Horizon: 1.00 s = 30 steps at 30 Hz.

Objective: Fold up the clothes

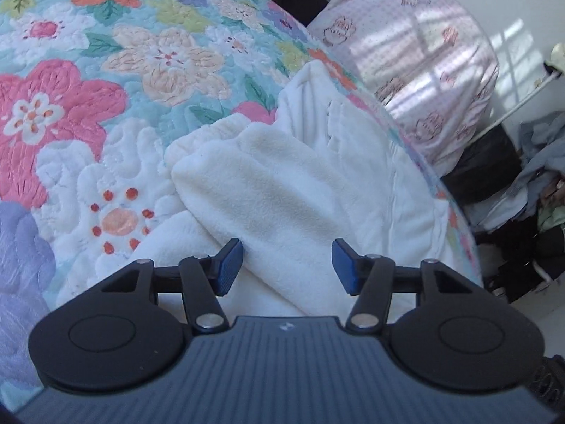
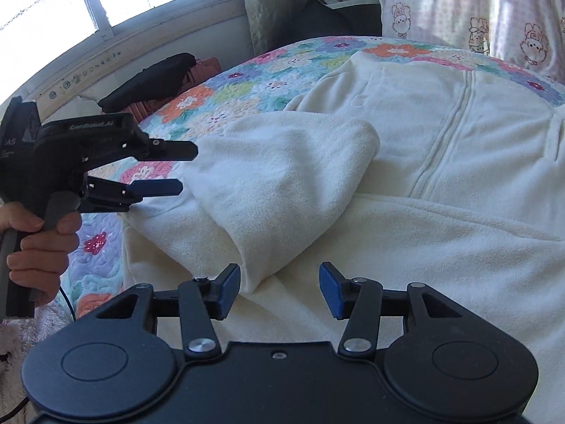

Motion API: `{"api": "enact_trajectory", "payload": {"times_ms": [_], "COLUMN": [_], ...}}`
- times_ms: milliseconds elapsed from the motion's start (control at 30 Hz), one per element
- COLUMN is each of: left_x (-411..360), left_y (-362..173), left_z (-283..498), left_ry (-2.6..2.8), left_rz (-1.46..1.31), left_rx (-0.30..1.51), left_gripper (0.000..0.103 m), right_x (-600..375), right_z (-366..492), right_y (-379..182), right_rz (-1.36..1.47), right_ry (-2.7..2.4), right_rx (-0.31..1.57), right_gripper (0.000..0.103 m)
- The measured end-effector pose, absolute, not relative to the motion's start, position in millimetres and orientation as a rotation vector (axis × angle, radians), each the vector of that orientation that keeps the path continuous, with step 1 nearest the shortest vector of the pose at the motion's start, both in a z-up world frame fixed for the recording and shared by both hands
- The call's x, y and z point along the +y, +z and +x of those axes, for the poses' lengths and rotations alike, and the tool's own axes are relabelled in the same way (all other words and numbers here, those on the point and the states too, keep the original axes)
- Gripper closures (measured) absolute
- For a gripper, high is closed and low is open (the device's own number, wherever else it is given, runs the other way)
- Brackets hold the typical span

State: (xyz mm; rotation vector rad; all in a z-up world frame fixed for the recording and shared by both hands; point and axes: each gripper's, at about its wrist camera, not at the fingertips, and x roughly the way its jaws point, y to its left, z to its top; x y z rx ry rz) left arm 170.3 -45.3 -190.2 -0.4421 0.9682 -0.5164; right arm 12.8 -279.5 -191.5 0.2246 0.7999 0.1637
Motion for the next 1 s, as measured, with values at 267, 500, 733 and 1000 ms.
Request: {"api": "enact_trajectory", "payload": {"times_ms": [267,500,733,1000], "left_x": [-81,-69,-97,-191], "left_y": [-197,-163,-141,-175], "left_z": [173,150,105,47], "left_ry": [-0.554,-0.678,-0.949,-1.184], "left_rz": [-0.159,-0.210,-0.322,-0.161], "left_rx": [0.843,0.651,0.515,0.769], "left_gripper": [0.093,0.094,0.095,0.073], "right_x": [-286,-301,-334,-410], "right_z": [21,14,7,-59], "right_y": [-198,-230,-227,-213], "right_rz": [0.219,0.290,0.521,0.650], "right_ry": [0.142,0.117,0.164,-0.062], "right_rx": [0.822,0.811,0.824,0.761], "right_gripper": [0.048,0.045,0.043,0.042]}}
